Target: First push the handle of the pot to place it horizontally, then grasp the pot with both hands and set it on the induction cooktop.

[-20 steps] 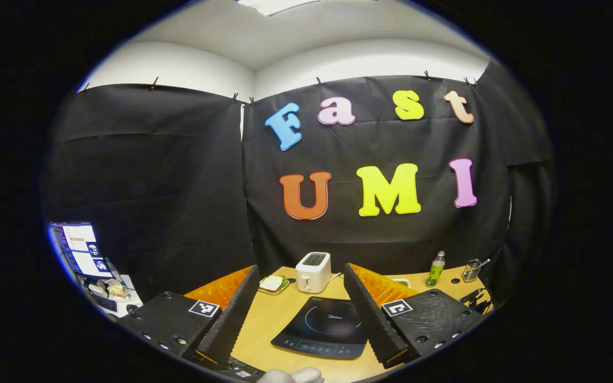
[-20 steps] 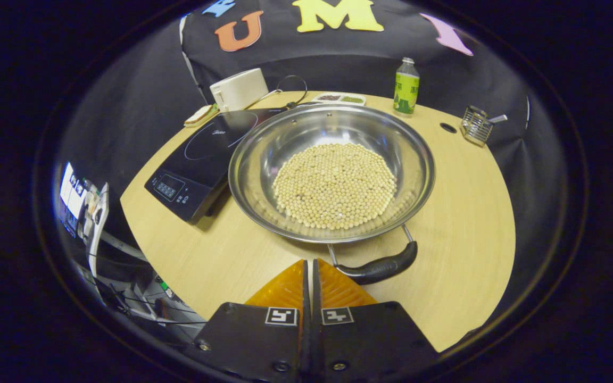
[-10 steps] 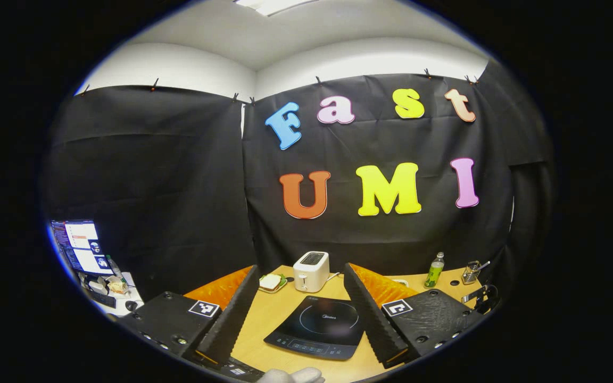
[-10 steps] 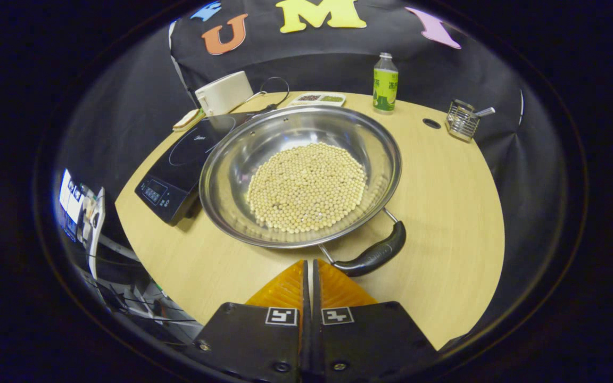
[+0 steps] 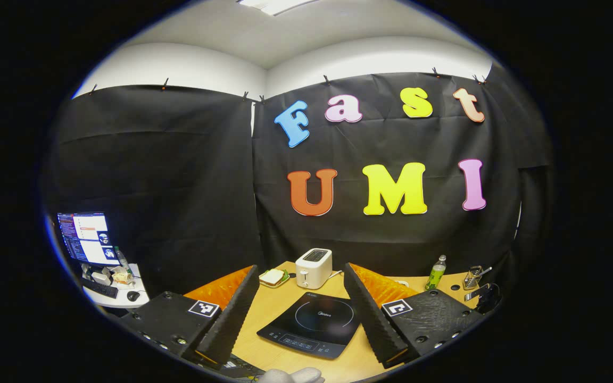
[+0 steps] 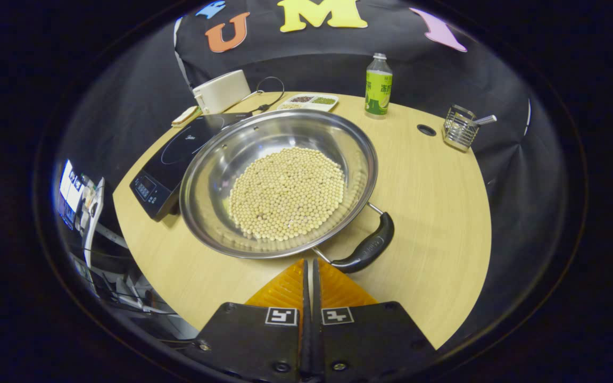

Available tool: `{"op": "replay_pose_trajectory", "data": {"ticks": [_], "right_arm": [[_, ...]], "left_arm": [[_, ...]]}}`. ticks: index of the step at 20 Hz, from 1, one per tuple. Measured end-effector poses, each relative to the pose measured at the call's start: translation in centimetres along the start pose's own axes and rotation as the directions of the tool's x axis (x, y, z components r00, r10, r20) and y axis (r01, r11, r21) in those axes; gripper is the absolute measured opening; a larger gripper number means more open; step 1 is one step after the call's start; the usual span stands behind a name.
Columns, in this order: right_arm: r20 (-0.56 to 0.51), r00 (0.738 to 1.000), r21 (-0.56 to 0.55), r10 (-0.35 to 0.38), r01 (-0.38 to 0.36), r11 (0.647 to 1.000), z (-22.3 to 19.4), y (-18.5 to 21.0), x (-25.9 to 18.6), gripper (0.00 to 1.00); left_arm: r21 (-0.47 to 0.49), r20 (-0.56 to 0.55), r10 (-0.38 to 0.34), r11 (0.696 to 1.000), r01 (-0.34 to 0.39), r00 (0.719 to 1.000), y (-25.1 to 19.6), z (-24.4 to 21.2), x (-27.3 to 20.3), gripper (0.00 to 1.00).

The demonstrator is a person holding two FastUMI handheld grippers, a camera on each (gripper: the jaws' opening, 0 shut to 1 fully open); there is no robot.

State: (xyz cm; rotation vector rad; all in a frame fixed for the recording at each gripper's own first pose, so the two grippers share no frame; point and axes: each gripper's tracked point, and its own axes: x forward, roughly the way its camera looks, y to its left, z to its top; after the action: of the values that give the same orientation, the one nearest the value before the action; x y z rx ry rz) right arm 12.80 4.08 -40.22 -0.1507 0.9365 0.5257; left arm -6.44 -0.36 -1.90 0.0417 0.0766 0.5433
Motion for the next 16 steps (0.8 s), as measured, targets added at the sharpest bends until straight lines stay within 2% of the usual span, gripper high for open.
{"op": "replay_pose_trajectory", "data": {"ticks": [1,3,5,6,7,8,11,14,16], "right_arm": [[-0.002,1.0,-0.007,0.002,-0.002,1.0,0.2,-0.4,0.0,0.0],[-0.006,1.0,-0.023,0.004,-0.004,1.0,0.5,-1.4,0.0,0.04],[-0.009,1.0,-0.038,0.003,-0.003,0.999,0.9,-2.1,0.1,0.01],[-0.007,1.0,-0.045,0.007,-0.007,0.999,1.1,-2.4,0.1,0.04],[-0.01,1.0,-0.048,0.008,-0.009,0.999,1.3,-2.9,0.2,0.01],[-0.012,1.0,-0.052,0.008,-0.009,0.999,1.3,-3.3,0.2,0.04],[-0.014,1.0,-0.066,-0.009,0.008,0.998,2.1,-4.8,0.5,0.01],[-0.009,0.999,-0.069,-0.033,0.032,0.997,3.0,-6.2,0.6,0.04],[-0.003,0.999,-0.064,-0.045,0.045,0.997,3.5,-6.9,0.8,0.01]], "left_arm": [[-0.004,-0.003,0.008,1.0,-0.008,1.0,-0.2,0.0,-0.3,0.95],[-0.008,-0.004,0.024,1.0,-0.024,1.0,-0.7,0.0,-0.9,0.95],[-0.003,-0.005,0.047,0.999,-0.047,0.999,-0.8,-0.3,-1.4,0.95],[-0.006,-0.012,0.058,0.998,-0.058,0.998,-1.0,-0.4,-1.7,0.95],[-0.011,-0.018,0.066,0.998,-0.066,0.998,-1.2,-0.7,-1.9,0.95],[-0.016,-0.021,0.072,0.997,-0.072,0.997,-1.4,-1.0,-1.9,0.95],[-0.015,-0.027,0.091,0.996,-0.091,0.996,-1.8,-1.5,-2.1,0.95],[-0.003,-0.025,0.099,0.995,-0.099,0.995,-2.1,-1.8,-2.0,0.95],[0.005,-0.022,0.097,0.995,-0.097,0.995,-2.3,-1.8,-1.8,0.95]]}}
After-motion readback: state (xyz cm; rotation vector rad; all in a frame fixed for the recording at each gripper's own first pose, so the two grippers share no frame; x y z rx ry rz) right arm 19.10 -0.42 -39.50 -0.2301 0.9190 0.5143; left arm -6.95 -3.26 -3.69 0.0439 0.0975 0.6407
